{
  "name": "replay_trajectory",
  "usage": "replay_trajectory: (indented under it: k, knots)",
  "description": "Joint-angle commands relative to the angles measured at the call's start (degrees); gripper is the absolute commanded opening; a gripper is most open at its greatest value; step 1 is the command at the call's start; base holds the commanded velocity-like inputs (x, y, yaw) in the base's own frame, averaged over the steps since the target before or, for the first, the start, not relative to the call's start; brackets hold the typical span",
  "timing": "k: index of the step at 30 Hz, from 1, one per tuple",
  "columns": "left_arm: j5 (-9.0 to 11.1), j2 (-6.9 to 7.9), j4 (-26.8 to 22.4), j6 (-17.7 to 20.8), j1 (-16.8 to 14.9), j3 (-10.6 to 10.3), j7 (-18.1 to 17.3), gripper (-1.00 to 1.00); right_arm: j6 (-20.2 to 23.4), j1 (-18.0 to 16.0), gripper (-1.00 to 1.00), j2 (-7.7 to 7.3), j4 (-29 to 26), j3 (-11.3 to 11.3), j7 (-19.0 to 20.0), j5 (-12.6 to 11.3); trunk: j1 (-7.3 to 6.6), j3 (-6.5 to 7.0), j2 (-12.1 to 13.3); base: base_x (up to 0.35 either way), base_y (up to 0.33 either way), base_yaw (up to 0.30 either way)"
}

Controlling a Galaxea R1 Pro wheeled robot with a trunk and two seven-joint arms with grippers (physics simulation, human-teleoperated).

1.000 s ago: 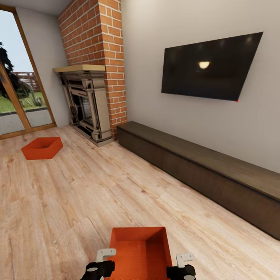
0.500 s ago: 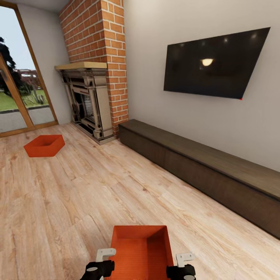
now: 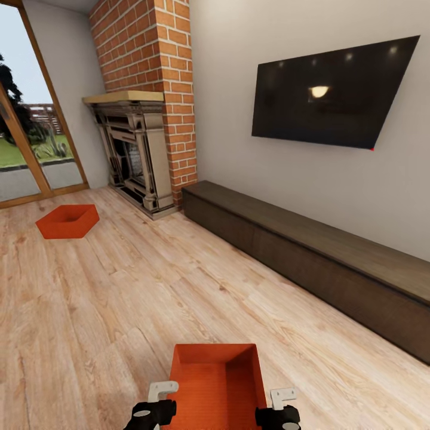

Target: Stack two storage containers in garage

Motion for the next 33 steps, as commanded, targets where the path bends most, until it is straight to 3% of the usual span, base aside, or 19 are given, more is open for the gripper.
replay_trajectory:
  k: [1,33]
  knots:
    - [0.0,-0.03,-0.1,0.3,0.0,0.1,0.1,1.0,-0.1,0.0,1.0,-0.02,0.0,0.5,-0.3,-0.6,-0.01,-0.05,0.0,0.0,0.0,0.0]
    - [0.0,0.06,-0.1,0.6,0.0,0.1,0.2,1.0,0.1,0.0,1.0,0.0,-0.1,0.4,-0.5,-0.6,-0.01,-0.34,0.0,0.0,0.0,-0.026]
